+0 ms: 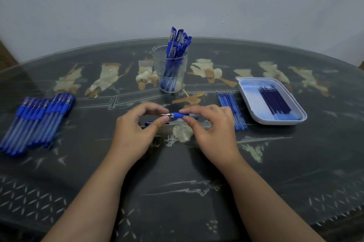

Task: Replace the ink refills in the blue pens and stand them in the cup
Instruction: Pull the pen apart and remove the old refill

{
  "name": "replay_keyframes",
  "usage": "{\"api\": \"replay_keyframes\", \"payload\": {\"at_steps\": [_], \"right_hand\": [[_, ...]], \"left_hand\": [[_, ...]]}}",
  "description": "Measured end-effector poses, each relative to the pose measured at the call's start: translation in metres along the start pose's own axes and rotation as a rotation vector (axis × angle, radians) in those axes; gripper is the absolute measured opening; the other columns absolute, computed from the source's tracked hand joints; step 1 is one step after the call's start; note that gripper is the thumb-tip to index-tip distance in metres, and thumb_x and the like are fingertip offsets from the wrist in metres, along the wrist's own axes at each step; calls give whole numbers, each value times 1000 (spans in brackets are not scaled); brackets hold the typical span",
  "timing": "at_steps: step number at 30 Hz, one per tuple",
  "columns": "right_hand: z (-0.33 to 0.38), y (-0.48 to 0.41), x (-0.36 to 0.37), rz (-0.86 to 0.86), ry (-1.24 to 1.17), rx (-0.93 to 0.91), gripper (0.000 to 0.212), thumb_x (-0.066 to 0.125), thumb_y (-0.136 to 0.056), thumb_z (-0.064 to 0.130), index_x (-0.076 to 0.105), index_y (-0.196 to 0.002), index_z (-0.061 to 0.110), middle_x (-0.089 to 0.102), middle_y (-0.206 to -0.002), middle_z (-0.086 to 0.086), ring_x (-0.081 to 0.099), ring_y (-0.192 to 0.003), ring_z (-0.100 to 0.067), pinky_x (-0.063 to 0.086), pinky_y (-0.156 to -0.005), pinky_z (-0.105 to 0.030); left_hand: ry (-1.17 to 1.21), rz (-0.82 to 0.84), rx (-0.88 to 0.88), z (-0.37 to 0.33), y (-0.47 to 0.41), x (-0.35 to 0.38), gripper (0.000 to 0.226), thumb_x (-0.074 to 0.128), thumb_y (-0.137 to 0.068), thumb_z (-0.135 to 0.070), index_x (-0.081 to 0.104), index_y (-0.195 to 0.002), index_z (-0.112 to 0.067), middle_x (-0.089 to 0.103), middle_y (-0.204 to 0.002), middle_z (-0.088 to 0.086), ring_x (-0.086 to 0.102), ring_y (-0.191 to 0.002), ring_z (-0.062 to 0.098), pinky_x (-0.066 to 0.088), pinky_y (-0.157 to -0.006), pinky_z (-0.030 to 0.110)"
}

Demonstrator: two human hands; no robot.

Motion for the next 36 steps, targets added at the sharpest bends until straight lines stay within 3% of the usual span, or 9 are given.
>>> {"api": "replay_keyframes", "payload": {"at_steps": [6,8,12,15,20,26,32,34,36], "right_hand": [[0,0,1,-5,6,-19,15,63,-86,48,69,-99,48,68,-92,15,49,-97,-15,34,-90,-33],[-1,-1,2,-11,10,-29,21,56,-85,55,69,-100,49,68,-93,16,52,-96,-16,33,-90,-32],[-4,-1,2,-10,13,-28,27,50,-84,58,69,-100,48,68,-94,17,53,-97,-16,32,-91,-31],[-3,-1,2,-13,26,-33,28,50,-83,59,69,-100,49,68,-92,17,50,-96,-15,33,-89,-31],[-4,-2,2,-24,-4,-27,23,53,-84,57,69,-99,49,68,-93,17,53,-96,-17,33,-91,-33],[-3,-1,1,-24,-15,-4,14,64,-86,45,70,-98,47,68,-90,17,51,-96,-17,33,-90,-30],[-1,0,-1,-21,-24,11,13,66,-87,42,69,-97,49,67,-89,17,48,-96,-15,35,-90,-32],[-1,0,-2,-23,-19,6,14,66,-87,41,69,-98,50,68,-91,17,49,-96,-15,35,-91,-34],[-2,-1,-1,-30,-12,-2,13,64,-87,45,69,-98,49,69,-93,17,51,-97,-17,35,-91,-35]], "left_hand": [[3,-22,-82,0,-1,3,11,68,-87,-28,68,-76,-31,70,-78,-19,63,-77,-2,47,-70,18],[48,-12,-94,-1,-1,3,3,71,-82,-34,70,-83,-31,71,-81,-19,64,-82,-4,48,-74,17],[69,33,-46,-3,1,-1,26,77,-79,-19,70,-101,-33,73,-92,-18,63,-97,-5,40,-78,5],[19,-17,-65,-2,0,-1,12,73,-83,-21,72,-83,-33,71,-84,-21,63,-88,-5,38,-72,1],[52,-69,-158,0,-2,2,15,64,-89,-32,69,-76,-29,71,-76,-15,62,-69,4,46,-64,16],[151,-129,-191,3,-2,-1,3,71,-86,-22,73,-84,-24,74,-83,-10,68,-83,8,51,-83,26],[274,-216,-165,-1,-2,-9,13,71,-85,-6,73,-85,-19,72,-84,-7,64,-80,-4,46,-73,8],[171,-255,-152,0,-3,-16,15,72,-85,-9,73,-84,-24,72,-84,-11,63,-81,-6,44,-77,8],[-109,-242,-103,3,-5,-28,16,71,-83,-14,73,-83,-30,70,-86,-15,61,-86,-8,39,-83,5]]}}
Point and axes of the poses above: each hand's wrist, its own y-axis away from the middle knuckle, its own x-axis out of the palm, z = x × y, the point moved 1 cm from there along -y, towards the middle knuckle
